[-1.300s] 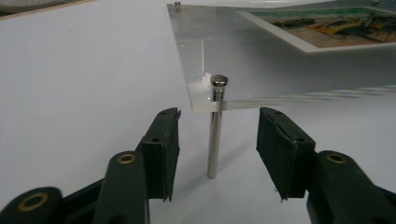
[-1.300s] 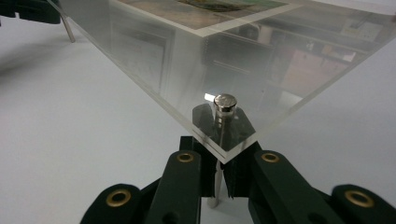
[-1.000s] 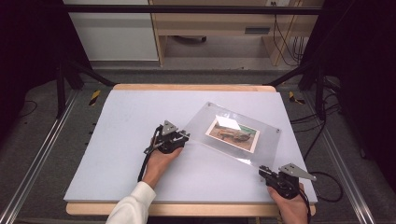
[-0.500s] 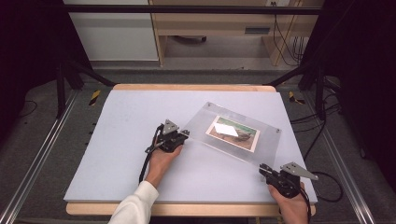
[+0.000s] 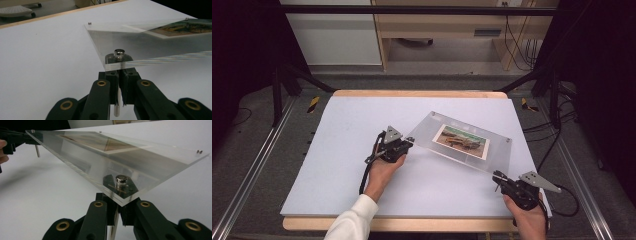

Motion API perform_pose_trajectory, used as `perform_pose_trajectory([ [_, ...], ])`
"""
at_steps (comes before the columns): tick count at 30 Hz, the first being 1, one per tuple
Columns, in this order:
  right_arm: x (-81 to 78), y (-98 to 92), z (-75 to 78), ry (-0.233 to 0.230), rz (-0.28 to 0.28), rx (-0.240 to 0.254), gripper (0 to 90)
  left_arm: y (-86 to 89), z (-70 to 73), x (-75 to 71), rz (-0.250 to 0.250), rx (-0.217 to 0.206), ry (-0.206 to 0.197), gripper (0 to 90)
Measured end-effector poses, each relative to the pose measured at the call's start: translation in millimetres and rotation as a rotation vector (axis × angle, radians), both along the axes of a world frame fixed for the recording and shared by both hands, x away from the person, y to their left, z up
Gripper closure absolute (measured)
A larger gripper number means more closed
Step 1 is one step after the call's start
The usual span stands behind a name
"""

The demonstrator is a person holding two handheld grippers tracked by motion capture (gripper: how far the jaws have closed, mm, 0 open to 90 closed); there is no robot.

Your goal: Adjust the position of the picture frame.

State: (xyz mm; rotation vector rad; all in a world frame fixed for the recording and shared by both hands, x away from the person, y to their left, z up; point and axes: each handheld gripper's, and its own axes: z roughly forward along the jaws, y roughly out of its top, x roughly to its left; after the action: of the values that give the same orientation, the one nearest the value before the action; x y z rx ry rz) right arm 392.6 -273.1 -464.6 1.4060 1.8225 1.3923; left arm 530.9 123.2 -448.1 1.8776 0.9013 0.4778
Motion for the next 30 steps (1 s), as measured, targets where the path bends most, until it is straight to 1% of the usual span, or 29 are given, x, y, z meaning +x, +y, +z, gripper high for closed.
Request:
perform_pose_trajectory([
  [2,0.1,0.7,4.1,-0.012,0.010,-0.001,83.6,3.9,4.6,-3.0,0.004,-0.008,-0.007,84.8],
  [3,1.0,2.1,8.8,-0.024,0.025,0.000,83.1,8.3,9.5,-5.9,0.004,-0.014,-0.016,84.7],
  [4,1.9,2.4,11.1,-0.031,0.033,-0.004,82.9,10.8,11.9,-7.3,0.006,-0.012,-0.021,84.7],
  [6,2.9,3.4,13.6,-0.037,0.040,-0.006,82.6,13.1,14.2,-8.7,0.010,-0.019,-0.025,84.6],
  [9,7.7,9.1,23.0,-0.057,0.066,-0.015,81.5,21.2,20.7,-12.3,0.023,-0.030,-0.037,84.5],
  [10,7.7,9.1,23.0,-0.057,0.066,-0.015,81.5,24.2,22.7,-13.5,0.028,-0.037,-0.040,84.5],
  [13,11.7,14.7,30.0,-0.064,0.087,-0.018,80.8,33.6,29.0,-18.0,0.038,-0.046,-0.057,84.3],
  [15,15.4,21.6,34.8,-0.060,0.108,-0.017,80.5,40.1,33.1,-21.2,0.048,-0.047,-0.069,84.2],
  [16,16.6,24.3,35.6,-0.061,0.115,-0.015,80.4,46.5,37.1,-24.9,0.060,-0.043,-0.082,84.2],
  [17,16.6,24.3,35.6,-0.061,0.115,-0.015,80.4,46.5,37.1,-24.9,0.060,-0.043,-0.082,84.1],
  [19,20.0,32.9,38.9,-0.064,0.133,-0.014,80.3,54.0,41.0,-28.8,0.071,-0.041,-0.093,84.1],
  [20,20.0,32.9,38.9,-0.064,0.133,-0.014,80.3,56.5,42.3,-30.2,0.074,-0.043,-0.096,84.1],
  [21,22.3,37.4,41.3,-0.071,0.142,-0.012,80.3,63.2,45.8,-33.6,0.083,-0.047,-0.105,84.1],
  [23,23.6,39.8,42.9,-0.074,0.148,-0.012,80.4,66.4,47.6,-35.6,0.089,-0.052,-0.111,84.1],
  [25,28.9,47.6,47.7,-0.081,0.165,-0.010,80.4,73.8,51.6,-39.7,0.099,-0.055,-0.121,84.2],
  [26,28.9,47.6,47.7,-0.081,0.165,-0.010,80.4,76.2,52.8,-41.0,0.104,-0.055,-0.124,84.2],
  [27,32.1,52.3,50.5,-0.085,0.175,-0.011,80.5,79.4,54.1,-42.7,0.110,-0.056,-0.129,84.1],
  [28,32.1,52.3,50.5,-0.085,0.175,-0.011,80.5,82.6,55.3,-44.2,0.116,-0.060,-0.131,84.1],
  [30,36.4,58.1,53.4,-0.091,0.187,-0.013,80.5,89.8,57.3,-47.1,0.131,-0.063,-0.138,84.1],
])
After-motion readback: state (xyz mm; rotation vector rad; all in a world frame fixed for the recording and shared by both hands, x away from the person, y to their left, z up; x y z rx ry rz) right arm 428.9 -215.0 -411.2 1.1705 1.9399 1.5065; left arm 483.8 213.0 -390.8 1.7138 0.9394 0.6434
